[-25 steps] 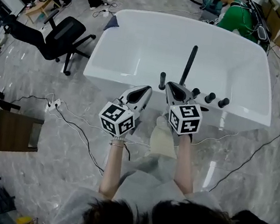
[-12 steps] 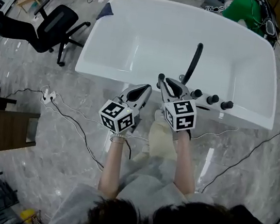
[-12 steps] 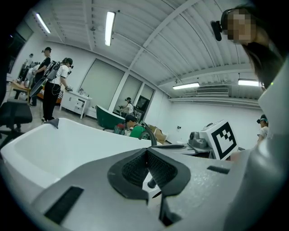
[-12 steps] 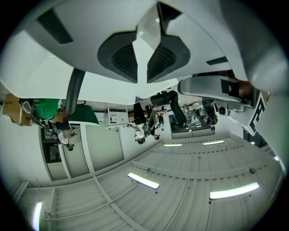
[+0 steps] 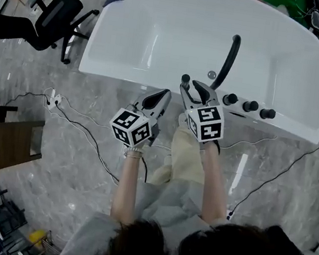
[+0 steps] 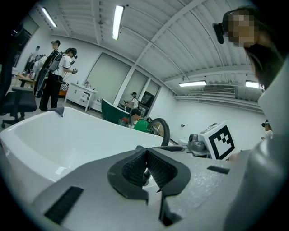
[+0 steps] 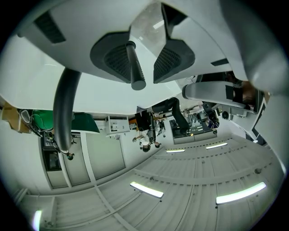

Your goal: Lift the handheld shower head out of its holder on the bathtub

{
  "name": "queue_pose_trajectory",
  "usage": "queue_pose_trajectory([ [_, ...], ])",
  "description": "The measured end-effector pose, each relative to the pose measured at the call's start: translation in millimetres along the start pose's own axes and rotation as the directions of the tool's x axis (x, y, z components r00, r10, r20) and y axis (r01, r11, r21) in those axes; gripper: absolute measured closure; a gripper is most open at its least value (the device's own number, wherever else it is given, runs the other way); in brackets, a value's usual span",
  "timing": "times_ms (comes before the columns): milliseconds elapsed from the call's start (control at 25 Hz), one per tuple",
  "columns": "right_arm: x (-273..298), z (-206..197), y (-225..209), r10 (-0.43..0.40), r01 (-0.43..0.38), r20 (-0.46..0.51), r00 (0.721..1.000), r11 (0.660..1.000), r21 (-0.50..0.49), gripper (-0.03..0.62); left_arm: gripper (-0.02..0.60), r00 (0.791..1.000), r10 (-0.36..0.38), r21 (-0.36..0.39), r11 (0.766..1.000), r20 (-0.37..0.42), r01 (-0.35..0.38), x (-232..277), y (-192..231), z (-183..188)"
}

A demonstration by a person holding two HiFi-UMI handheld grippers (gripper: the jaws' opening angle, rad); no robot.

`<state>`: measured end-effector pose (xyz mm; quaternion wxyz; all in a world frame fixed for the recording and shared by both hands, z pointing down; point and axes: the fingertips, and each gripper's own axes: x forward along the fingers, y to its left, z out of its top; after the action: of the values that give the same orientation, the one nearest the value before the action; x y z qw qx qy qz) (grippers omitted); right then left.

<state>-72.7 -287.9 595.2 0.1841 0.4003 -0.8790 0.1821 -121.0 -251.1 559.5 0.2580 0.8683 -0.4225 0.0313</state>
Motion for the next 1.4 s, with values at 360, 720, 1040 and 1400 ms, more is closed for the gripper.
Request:
queue_pose_trajectory([
  [360, 39.0, -40.4, -15.0, 0.010, -0.010, -0.039, 0.999, 1.000, 0.005, 0.448, 0.577, 1.000, 0.020, -0.034, 0.999, -0.012, -0.021, 16.0, 30.2, -35.3],
  [720, 71.3, -65.6, -19.4, 0.005, -0.005, -0.081, 0.997, 1.000, -0.001, 0.441, 0.577, 0.999, 0.024, -0.057, 0.998, -0.044, -0.027, 29.9, 53.0, -58.4],
  [1040, 93.2, -78.9, -24.4, 0.004, -0.005, -0.101, 0.995, 1.000, -0.014, 0.441, 0.577, 0.998, 0.021, -0.074, 0.997, -0.055, -0.025, 43.5, 66.3, -75.5],
  [1400, 100.6, -80.0, -27.9, -0.022, 0.017, -0.106, 0.994, 0.999, -0.042, 0.448, 0.577, 0.997, 0.015, -0.084, 0.996, -0.077, -0.022, 45.4, 69.3, -87.8],
])
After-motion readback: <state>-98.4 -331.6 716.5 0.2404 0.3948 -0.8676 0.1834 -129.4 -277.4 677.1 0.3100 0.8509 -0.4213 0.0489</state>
